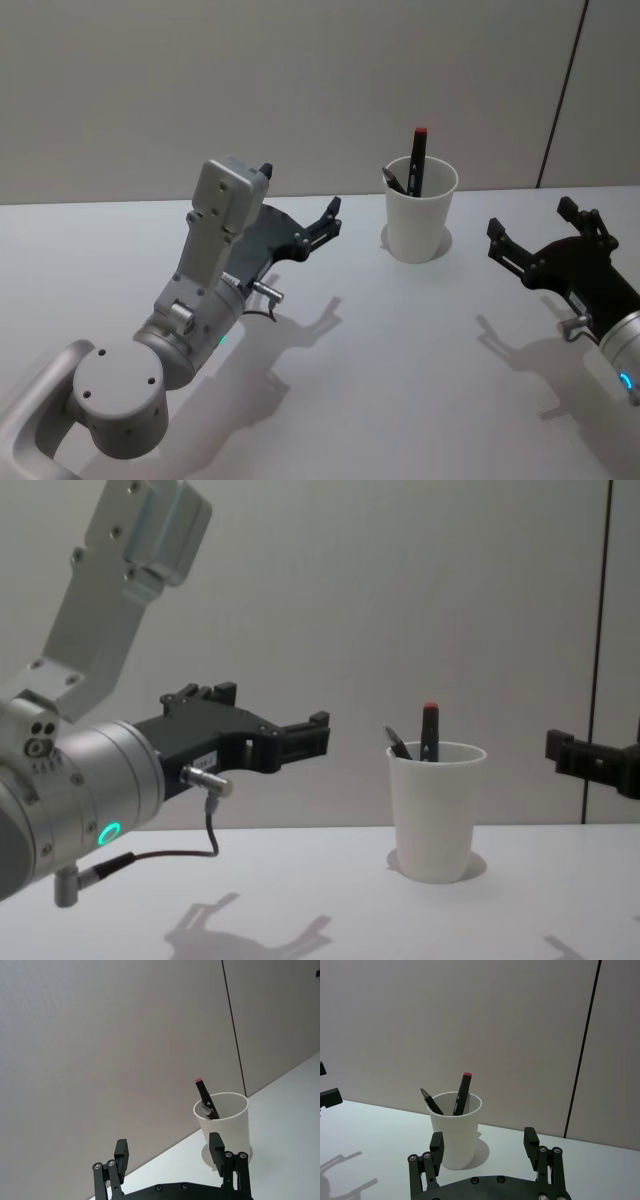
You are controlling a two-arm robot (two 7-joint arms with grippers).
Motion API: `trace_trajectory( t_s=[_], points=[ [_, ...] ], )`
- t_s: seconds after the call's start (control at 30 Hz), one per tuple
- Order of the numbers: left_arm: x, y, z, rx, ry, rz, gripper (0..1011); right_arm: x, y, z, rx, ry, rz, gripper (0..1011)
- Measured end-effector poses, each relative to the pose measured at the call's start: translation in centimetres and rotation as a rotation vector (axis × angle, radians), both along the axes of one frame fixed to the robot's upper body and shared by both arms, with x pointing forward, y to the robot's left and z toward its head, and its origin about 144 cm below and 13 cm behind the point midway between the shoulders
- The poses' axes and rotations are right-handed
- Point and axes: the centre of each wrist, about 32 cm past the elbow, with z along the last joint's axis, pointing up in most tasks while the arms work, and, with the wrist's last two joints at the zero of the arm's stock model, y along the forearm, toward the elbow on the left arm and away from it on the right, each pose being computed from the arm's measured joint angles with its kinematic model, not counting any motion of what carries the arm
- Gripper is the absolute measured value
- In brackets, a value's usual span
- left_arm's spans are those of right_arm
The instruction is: Place the pen into the pen holder.
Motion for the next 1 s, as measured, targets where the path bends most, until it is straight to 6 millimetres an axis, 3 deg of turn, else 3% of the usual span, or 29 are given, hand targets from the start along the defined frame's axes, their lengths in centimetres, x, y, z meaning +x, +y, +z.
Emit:
trace_trajectory(
  t_s=[1.0],
  points=[
    [0.00, 0.01, 0.00, 0.004, -0.005, 0.013, 1001, 0.00, 0.00, 0.00, 0.000, 0.000, 0.000, 1002]
  ],
)
